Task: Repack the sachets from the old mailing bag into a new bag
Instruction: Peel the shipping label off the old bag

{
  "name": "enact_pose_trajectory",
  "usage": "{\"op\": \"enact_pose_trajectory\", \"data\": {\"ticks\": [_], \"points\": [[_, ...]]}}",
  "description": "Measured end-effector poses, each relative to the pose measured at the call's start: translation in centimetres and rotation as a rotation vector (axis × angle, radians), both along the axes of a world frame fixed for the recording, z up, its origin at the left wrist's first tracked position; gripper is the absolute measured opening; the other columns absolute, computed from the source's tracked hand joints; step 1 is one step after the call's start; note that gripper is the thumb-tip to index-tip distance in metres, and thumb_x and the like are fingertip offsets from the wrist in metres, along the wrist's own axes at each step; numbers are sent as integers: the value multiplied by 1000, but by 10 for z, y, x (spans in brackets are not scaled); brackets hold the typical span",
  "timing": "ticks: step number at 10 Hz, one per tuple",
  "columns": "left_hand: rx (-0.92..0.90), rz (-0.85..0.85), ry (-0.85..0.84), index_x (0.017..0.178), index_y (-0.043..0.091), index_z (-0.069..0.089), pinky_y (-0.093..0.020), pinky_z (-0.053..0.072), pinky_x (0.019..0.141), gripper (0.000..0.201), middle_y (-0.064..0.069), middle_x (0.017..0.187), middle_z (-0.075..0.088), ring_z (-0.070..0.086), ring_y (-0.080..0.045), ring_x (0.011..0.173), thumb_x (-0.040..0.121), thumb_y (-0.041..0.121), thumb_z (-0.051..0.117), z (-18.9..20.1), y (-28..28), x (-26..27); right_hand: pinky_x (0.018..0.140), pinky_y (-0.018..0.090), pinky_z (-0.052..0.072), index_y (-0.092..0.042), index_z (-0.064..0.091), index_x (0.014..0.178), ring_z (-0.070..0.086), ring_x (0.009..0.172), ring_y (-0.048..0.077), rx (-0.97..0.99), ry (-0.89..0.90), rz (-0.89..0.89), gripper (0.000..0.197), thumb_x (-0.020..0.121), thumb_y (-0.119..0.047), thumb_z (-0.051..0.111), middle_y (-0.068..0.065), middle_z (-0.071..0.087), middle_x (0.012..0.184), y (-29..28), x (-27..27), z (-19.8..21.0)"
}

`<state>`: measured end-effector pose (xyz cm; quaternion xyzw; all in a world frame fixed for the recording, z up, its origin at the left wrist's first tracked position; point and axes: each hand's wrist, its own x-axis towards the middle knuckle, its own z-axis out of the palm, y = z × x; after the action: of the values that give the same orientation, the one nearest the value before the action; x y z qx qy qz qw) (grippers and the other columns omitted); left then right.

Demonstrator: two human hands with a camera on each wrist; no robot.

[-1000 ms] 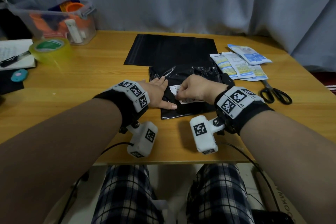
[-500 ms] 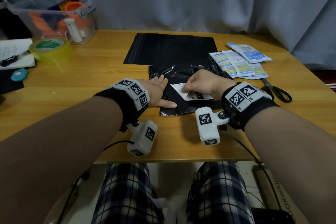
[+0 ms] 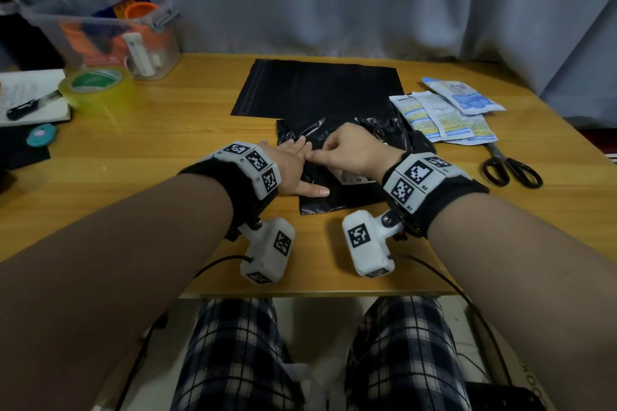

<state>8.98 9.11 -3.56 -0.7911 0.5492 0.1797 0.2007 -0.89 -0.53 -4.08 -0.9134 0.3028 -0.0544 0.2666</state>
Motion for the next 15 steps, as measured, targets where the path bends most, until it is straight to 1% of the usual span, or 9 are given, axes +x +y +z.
{"op": "enact_pose_trajectory", "data": {"ticks": [2,3,4,5,7,9,12,14,15], "points": [[12,-2,-6,149,12,-14,-52,7,118,102,-1,158,-18,-7,-19,147,82,75,30,1,-1,0,73,25,43,-4,60,103,57,91,17,-182,74,-40,33,85,-31,66,3,60,93,-1,1,-3],[7,5,2,149,12,-14,-51,7,118,103,-1,158,-18,-7,-19,147,82,74,31,0,-2,0,68,28,47,3,68,96,63,85,23,-160,129,-41,36,89,-31,60,12,68,89,0,2,-1],[1,14,10,149,12,-15,-51,7,118,103,-1,158,-18,-8,-18,147,82,74,32,-1,-1,-1,54,26,42,3,65,80,52,57,18,-21,102,-111,30,89,-24,59,7,56,61,-2,3,-1],[-17,12,21,150,11,-14,-49,6,117,102,-2,158,-18,-8,-19,147,83,72,34,-1,1,-2,58,29,45,-3,59,66,49,54,17,116,61,-184,28,87,-21,61,5,48,57,-7,3,-2],[-24,11,14,149,10,-13,-43,3,117,99,-4,159,-17,-9,-20,147,86,69,35,2,2,-6,73,31,48,2,67,91,57,73,20,203,-4,-242,25,88,-23,62,5,55,67,-10,-6,-1],[-12,16,22,149,12,-15,-47,4,117,102,-2,158,-19,-9,-19,147,83,72,33,1,2,-3,85,35,50,4,67,95,59,83,23,231,-46,-284,30,88,-24,63,11,62,81,-14,-13,-2],[-28,21,8,150,14,-13,-53,5,117,103,-1,159,-16,-5,-19,147,81,74,34,-1,0,0,54,24,42,-2,65,81,52,60,17,267,-124,-324,22,89,-22,61,8,56,65,-19,-25,-6],[-91,-11,78,148,28,-18,-55,5,116,104,-4,160,-7,10,-23,147,77,76,42,5,2,4,62,22,46,-17,62,88,56,70,14,300,-299,-106,9,91,-9,57,6,61,79,-15,-28,-9],[-40,-6,86,148,37,-13,-56,0,116,83,-8,159,-12,1,-26,147,83,75,23,6,2,3,80,21,47,-11,67,93,59,87,10,268,-236,-58,14,94,-10,53,2,66,94,-16,-27,-8]]}}
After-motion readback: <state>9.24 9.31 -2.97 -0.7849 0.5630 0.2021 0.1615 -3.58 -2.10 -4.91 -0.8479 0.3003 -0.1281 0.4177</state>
